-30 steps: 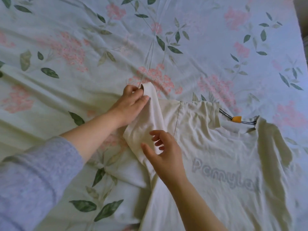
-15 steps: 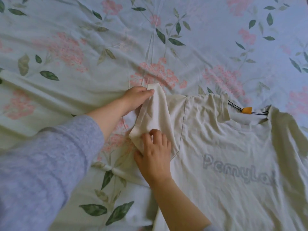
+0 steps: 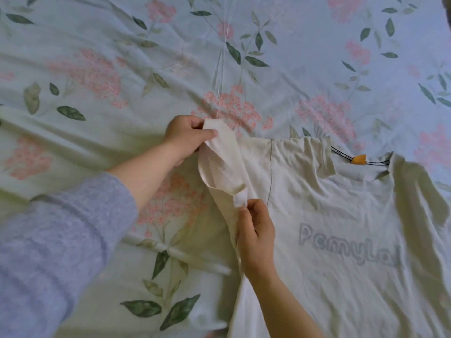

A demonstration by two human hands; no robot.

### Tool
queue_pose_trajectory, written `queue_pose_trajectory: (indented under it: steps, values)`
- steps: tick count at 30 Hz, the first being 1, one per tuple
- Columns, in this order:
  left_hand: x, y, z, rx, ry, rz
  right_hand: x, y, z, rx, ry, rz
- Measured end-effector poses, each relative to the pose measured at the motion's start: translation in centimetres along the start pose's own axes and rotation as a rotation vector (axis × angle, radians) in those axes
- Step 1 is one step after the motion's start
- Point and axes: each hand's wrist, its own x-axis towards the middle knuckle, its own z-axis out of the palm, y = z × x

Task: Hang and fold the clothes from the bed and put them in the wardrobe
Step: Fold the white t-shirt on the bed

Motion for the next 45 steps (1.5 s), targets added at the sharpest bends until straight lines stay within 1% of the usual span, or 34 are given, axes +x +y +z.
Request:
queue_pose_trajectory:
  steps: [1, 3, 4, 6, 8, 10, 12, 14, 16, 21, 23, 26, 30, 34, 38, 41, 43, 45]
  values:
    - [-0.2, -0.2, -0.8, 0.031, 0.028, 0.047, -0.1, 0.0, 0.1, -0.031, -0.061, -0.028]
    - [-0.6, -1.1, -2.3, 0.131, 0.082, 0.085, -0.1, -0.3, 0.3, -0.199, -0.238, -0.112]
    - [-0.8, -1.8, -2.9, 0.208, 0.119, 0.067, 0.0, -0.5, 0.5, -0.319, -0.331, -0.131]
    - [-1.2, -3.4, -4.0, 0.306, 0.173, -0.042, 0.3, -0.8, 1.0, -0.580, -0.479, -0.145]
    - [-1.5, -4.3, -4.6, 0.256, 0.163, -0.125, 0.3, -1.0, 1.8, -0.724, -0.505, -0.193]
    - [-1.5, -4.5, -4.6, 0.225, 0.129, -0.133, -0.1, -1.0, 2.7, -0.763, -0.500, -0.322]
    - [-1.3, -4.2, -4.1, 0.182, 0.093, -0.140, -0.3, -0.7, 3.3, -0.869, -0.531, -0.455]
    - [-1.0, -4.0, -3.5, 0.073, 0.023, -0.192, -0.5, -0.4, 3.7, -1.007, -0.549, -0.486]
    - [-0.9, -3.8, -3.2, -0.027, -0.033, -0.256, -0.8, 0.0, 4.2, -1.047, -0.517, -0.471]
    - [-1.1, -3.7, -2.8, 0.007, -0.073, -0.294, -1.1, 0.2, 5.5, -0.968, -0.370, -0.448]
    - [-1.3, -3.7, -2.5, 0.016, -0.011, -0.289, -0.9, 0.0, 5.6, -0.904, -0.326, -0.423]
    - [-1.4, -3.5, -2.6, -0.045, 0.117, -0.236, -1.7, -0.6, 5.4, -0.721, -0.203, -0.393]
    - [-1.9, -2.5, -2.3, 0.053, 0.167, -0.077, -3.1, -0.9, 3.7, -0.487, -0.124, -0.166]
    - [-2.8, 0.1, -0.9, 0.163, 0.170, 0.101, -3.6, -1.6, 1.1, -0.332, -0.025, -0.092]
    - [-4.3, 3.0, 1.9, 0.255, 0.113, 0.241, -4.8, -2.5, -1.6, -0.218, 0.015, -0.053]
    - [-6.1, 5.2, 5.8, 0.243, 0.030, 0.307, -5.7, -2.9, -4.2, -0.159, 0.078, -0.034]
    - [-7.5, 6.4, 8.6, 0.225, -0.050, 0.314, -6.2, -2.9, -5.9, -0.117, 0.117, 0.004]
    - [-8.6, 7.2, 11.1, 0.147, -0.175, 0.244, -6.4, -2.6, -7.4, -0.080, 0.157, 0.050]
